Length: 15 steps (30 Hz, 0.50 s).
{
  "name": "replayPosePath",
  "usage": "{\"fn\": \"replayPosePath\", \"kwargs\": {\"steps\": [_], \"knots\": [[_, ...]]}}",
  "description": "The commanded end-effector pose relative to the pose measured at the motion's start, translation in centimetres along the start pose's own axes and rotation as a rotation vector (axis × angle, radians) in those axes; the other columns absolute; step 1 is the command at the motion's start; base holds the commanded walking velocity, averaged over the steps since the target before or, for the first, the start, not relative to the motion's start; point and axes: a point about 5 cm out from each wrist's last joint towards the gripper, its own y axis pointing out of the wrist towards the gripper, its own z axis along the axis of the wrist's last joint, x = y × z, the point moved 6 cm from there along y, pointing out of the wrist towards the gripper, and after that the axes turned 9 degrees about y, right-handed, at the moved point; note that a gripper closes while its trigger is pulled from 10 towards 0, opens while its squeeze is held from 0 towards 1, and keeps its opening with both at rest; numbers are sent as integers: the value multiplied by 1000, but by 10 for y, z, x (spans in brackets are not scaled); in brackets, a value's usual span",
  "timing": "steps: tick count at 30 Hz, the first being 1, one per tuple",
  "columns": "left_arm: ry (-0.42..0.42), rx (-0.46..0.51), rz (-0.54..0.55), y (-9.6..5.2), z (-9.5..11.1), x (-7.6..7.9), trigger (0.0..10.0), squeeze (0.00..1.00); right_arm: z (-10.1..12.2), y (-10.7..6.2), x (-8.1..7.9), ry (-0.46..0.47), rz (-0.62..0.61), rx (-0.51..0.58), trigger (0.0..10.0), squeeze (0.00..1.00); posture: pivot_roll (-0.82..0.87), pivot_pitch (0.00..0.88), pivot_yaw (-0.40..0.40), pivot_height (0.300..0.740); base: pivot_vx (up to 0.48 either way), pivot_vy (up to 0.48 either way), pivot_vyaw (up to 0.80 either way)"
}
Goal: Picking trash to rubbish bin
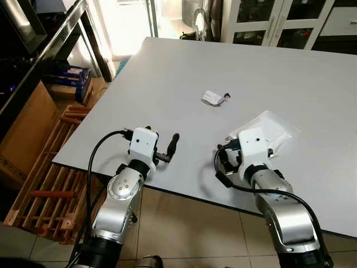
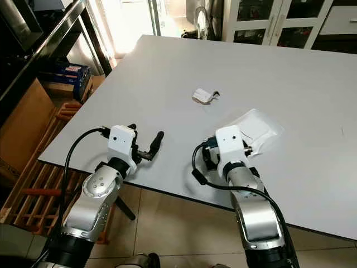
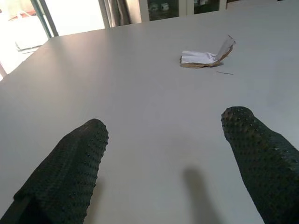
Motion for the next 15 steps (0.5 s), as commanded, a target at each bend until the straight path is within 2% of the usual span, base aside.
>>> {"fn": "replayPosePath", "kwargs": {"steps": [1, 10, 13, 15], "knots": [[11, -2, 1, -1, -1, -2, 10000, 0, 2, -2, -5, 8, 29, -8, 10000, 0, -9, 102, 88, 740, 0, 0, 0], [10, -1, -5, 0, -1, 0, 10000, 0, -5, -6, -15, 17, 75, -46, 10000, 0, -15, 103, 90, 740, 0, 0, 0], [9, -1, -7, 1, -1, 1, 10000, 0, -12, -8, -17, 11, 85, -76, 9137, 0, -20, 102, 89, 740, 0, 0, 0], [9, -2, -9, 1, -1, 2, 10000, 0, -15, -9, -15, -1, 79, -89, 10000, 0, -20, 102, 87, 740, 0, 0, 0]]}}
